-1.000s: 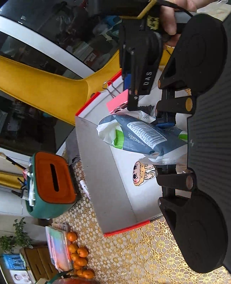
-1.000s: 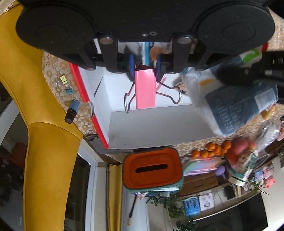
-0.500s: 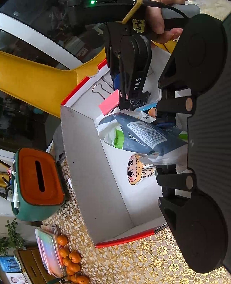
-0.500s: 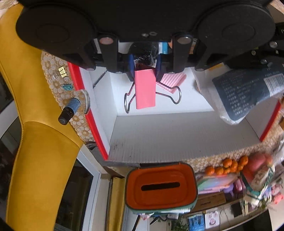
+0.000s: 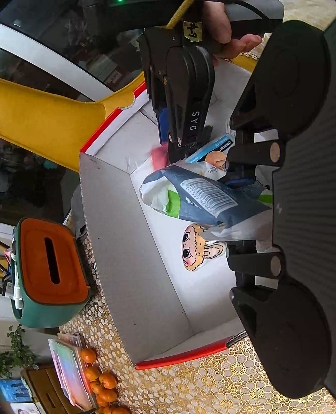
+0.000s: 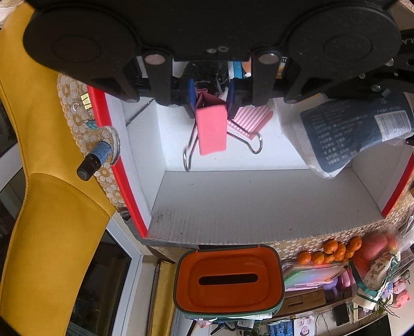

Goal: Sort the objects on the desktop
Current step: 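Open the right tool dropping the binder clip while the left tool releases the tissue pack, then withdraw both open tools from the box toward the pig toy and snack bag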

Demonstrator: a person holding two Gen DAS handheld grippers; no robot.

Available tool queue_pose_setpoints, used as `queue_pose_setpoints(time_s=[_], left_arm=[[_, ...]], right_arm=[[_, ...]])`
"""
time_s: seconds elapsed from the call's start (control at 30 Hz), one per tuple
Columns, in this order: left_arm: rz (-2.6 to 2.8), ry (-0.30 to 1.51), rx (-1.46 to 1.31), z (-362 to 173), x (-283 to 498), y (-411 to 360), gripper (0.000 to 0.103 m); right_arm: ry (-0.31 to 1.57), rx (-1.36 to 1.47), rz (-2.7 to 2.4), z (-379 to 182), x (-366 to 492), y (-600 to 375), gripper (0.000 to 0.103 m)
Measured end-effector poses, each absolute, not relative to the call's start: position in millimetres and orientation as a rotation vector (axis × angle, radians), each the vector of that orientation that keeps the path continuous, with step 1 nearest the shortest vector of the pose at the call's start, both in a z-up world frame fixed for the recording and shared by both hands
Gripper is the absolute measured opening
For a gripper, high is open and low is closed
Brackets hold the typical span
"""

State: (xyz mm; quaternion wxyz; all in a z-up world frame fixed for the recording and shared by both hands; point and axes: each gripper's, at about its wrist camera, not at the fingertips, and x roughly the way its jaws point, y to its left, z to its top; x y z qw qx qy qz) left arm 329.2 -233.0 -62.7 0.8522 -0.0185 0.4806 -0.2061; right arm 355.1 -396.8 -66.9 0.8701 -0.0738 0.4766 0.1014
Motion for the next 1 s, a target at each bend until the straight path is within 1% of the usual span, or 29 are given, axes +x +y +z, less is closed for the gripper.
queue_pose_setpoints(time_s=[0.17,0.23,0.33,0.4,0.57,0.6,0.63,0.67,1.0], left_arm=[[-0.451,1.004,-0.040,-61,325,-232,0.033],[-0.461,0.991,-0.036,-58,321,-231,0.042],[-0.471,0.972,-0.030,-54,316,-233,0.050],[-0.475,0.964,-0.030,-51,313,-233,0.053],[-0.480,0.946,-0.031,-42,304,-229,0.053],[-0.480,0.943,-0.033,-40,302,-227,0.056],[-0.478,0.943,-0.036,-38,300,-226,0.061],[-0.476,0.940,-0.037,-37,297,-224,0.062],[-0.461,0.912,-0.042,-12,265,-199,0.062]], right_arm=[[0.996,-0.154,0.210,-66,354,-397,0.029],[0.992,-0.149,0.206,-64,353,-398,0.032],[0.986,-0.137,0.206,-60,352,-399,0.038],[0.983,-0.135,0.207,-58,350,-399,0.041],[0.974,-0.141,0.213,-51,342,-398,0.049],[0.971,-0.141,0.214,-49,340,-398,0.050],[0.968,-0.140,0.214,-47,338,-398,0.052],[0.966,-0.139,0.215,-45,336,-397,0.053],[0.940,-0.129,0.256,-22,302,-392,0.059]])
